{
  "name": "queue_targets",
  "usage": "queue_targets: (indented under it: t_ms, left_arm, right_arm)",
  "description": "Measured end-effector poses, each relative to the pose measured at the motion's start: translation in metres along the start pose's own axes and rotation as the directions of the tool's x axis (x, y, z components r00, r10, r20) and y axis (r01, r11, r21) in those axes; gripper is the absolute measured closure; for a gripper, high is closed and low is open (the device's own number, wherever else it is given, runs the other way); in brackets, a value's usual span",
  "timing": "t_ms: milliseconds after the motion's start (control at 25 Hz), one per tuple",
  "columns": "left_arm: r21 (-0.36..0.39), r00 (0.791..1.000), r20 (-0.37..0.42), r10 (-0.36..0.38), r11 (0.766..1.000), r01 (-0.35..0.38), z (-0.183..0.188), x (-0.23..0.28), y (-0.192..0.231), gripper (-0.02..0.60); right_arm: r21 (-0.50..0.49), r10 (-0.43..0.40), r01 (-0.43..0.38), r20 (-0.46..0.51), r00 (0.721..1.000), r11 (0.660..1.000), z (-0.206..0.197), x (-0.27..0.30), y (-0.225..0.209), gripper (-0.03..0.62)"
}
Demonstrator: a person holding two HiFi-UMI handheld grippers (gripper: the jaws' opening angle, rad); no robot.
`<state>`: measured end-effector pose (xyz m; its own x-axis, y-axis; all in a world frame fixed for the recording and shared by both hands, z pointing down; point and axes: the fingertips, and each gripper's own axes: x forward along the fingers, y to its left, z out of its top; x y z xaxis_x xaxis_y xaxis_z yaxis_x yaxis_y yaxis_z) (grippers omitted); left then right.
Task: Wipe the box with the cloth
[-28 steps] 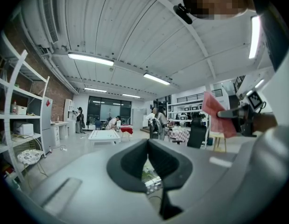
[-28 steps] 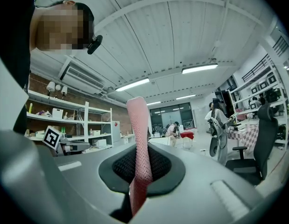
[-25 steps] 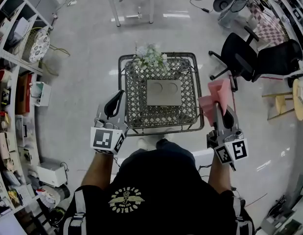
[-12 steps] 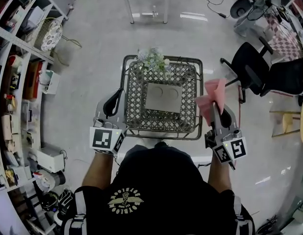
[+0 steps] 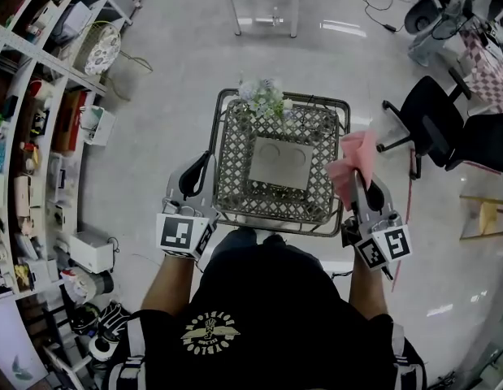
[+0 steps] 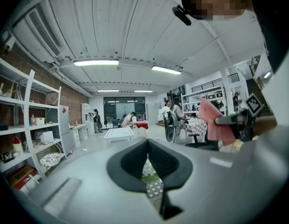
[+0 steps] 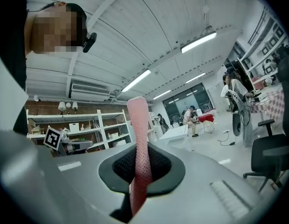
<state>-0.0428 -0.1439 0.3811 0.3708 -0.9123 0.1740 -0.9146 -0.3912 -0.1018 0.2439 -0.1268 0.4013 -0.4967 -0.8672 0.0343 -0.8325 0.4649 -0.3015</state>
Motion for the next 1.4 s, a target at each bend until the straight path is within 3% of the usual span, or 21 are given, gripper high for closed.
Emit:
queue_targets:
  t_ms: [360, 800, 1120, 1400]
  left_arm:
    - [0.001, 0.994, 0.039, -0.098, 0.995, 0.098, 0.007, 0.011, 0.016, 0.581]
    - [-0.041, 0.982, 0.079, -0.17, 0.984, 0.174, -0.002, 0.013, 0.098, 0.581]
    - [-0.087, 0.973, 0.076, -0.218, 0.971, 0.224, -0.024, 0.02, 0.139, 0.581]
    - [-0.1, 0.963, 0.07, -0.259, 0.959, 0.265, -0.032, 0.03, 0.141, 0.581]
  right_arm:
    - [-0.037, -0.069, 0.07, 0.019, 0.997, 0.997, 0.012, 0.009, 0.019, 0.577]
    - [-0.1, -0.168, 0.171, 0.029, 0.985, 0.98, 0.012, 0.048, 0.077, 0.577]
    - [-0.1, -0.213, 0.211, -0.015, 0.977, 0.972, -0.008, 0.081, 0.108, 0.577]
    - [-0.117, -0.209, 0.202, -0.056, 0.976, 0.972, -0.019, 0.093, 0.123, 0.577]
